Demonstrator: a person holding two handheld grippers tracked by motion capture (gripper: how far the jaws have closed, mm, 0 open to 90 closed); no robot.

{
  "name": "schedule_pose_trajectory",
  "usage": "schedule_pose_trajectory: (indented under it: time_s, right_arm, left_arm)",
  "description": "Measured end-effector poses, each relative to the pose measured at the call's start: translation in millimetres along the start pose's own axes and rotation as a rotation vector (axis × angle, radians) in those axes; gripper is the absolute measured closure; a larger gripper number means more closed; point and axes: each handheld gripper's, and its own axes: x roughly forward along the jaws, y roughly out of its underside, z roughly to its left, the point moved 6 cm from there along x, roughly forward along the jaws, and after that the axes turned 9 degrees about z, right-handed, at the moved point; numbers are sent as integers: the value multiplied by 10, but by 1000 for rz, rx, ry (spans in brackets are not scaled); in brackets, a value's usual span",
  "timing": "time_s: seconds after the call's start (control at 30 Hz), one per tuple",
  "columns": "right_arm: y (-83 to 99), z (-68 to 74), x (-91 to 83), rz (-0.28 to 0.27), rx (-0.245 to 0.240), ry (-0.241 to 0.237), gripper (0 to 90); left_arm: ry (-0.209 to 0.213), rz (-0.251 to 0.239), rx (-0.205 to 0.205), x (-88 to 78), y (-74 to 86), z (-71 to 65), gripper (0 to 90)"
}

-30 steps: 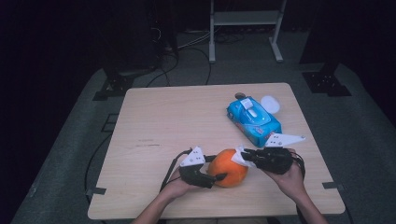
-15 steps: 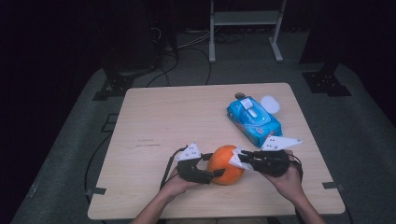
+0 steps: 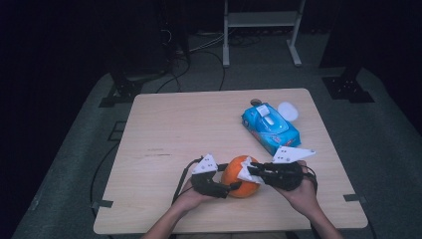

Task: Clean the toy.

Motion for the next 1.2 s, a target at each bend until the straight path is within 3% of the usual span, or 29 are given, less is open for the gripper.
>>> schedule_pose_trajectory:
  time_s: [0.07,0.13,0.4,0.5,0.7,0.97,1.03,1.13,1.2]
  right_arm:
    - [-11,8,7,-1,-15,11,800]
    - [6,-41,7,-6,6,2,799]
    - [208,-439,-11,-10,151,26,798]
    - [272,-515,25,0,189,15,799]
    - [190,-441,28,-9,171,17,803]
    - [9,-197,-12,-37,74,9,801]
    - [29,-236,-3,-32,74,15,795]
    - [127,-365,5,-12,113,43,799]
    - [171,-400,-3,-11,136,38,802]
  left_arm:
    - [11,-3,-6,-10,7,9,251]
    - [20,-7,-6,-16,13,11,257]
    - [31,15,71,-25,39,-45,261]
    - [29,20,95,-12,36,-75,261]
    - [28,17,95,1,30,-80,252]
    - [11,22,108,20,25,-104,238]
    - [10,21,103,6,23,-100,242]
    - [18,13,99,11,24,-95,240]
    - [15,10,102,24,19,-97,240]
